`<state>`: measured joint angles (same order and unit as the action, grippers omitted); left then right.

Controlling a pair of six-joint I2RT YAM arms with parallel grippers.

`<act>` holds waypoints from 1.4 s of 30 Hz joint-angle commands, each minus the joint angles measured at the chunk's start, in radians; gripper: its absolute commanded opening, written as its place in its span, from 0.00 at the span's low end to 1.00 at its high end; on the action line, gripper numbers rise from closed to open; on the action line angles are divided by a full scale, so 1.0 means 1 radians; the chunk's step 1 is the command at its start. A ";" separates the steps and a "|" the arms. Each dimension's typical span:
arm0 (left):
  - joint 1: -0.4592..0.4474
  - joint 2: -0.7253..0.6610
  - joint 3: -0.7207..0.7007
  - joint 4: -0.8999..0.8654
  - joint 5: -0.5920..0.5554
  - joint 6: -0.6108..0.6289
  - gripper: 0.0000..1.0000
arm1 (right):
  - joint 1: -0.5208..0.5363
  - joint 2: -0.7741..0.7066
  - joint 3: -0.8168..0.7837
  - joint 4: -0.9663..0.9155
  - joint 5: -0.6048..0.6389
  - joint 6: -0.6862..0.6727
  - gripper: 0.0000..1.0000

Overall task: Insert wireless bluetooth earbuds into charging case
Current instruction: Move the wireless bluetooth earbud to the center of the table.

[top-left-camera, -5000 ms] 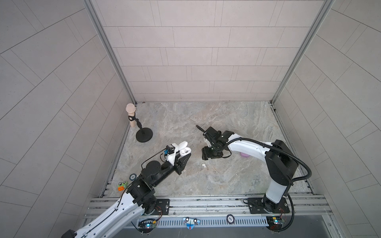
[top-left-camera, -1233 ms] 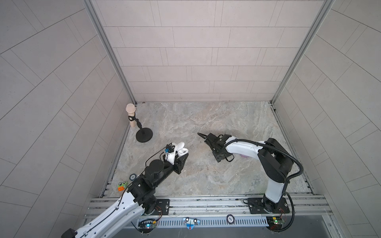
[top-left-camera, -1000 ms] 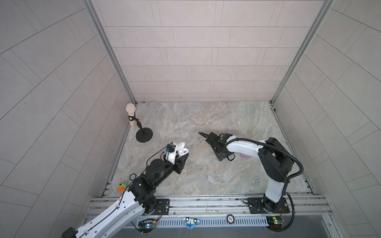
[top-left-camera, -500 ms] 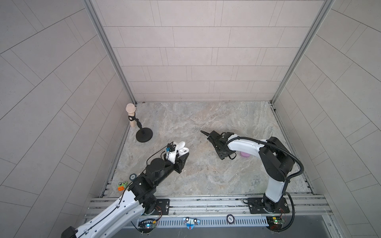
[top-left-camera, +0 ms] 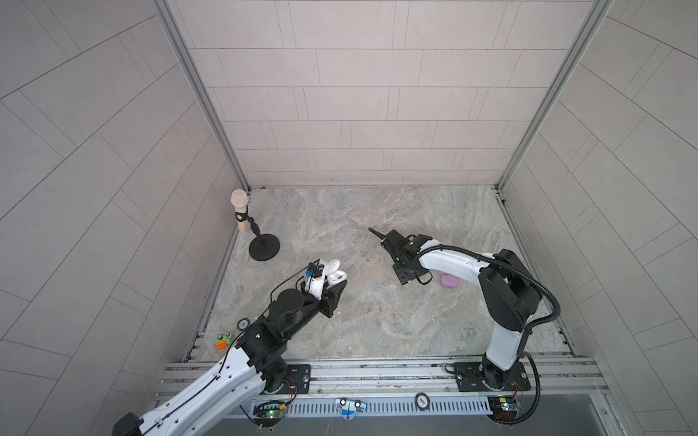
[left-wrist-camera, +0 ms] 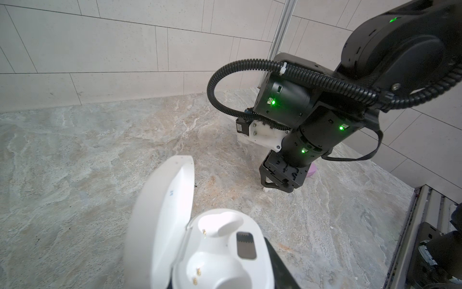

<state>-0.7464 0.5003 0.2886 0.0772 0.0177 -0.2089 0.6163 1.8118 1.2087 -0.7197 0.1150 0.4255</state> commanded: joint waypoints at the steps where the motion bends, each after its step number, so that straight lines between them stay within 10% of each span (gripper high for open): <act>1: 0.004 0.000 0.038 0.025 0.001 0.016 0.13 | -0.069 -0.073 -0.087 0.068 -0.240 0.159 0.61; 10: 0.004 0.009 0.041 0.029 0.008 0.027 0.13 | -0.095 -0.043 -0.193 0.257 -0.443 0.321 0.68; 30: 0.004 -0.014 0.026 0.021 0.007 0.022 0.13 | -0.088 -0.170 -0.201 0.086 -0.303 0.279 0.69; 42: 0.004 -0.019 0.024 0.020 0.010 0.023 0.13 | -0.056 -0.113 -0.265 0.223 -0.429 0.361 0.69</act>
<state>-0.7464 0.4908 0.2935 0.0807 0.0219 -0.2012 0.5533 1.6627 0.9546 -0.5365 -0.2901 0.7464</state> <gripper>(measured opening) 0.439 0.691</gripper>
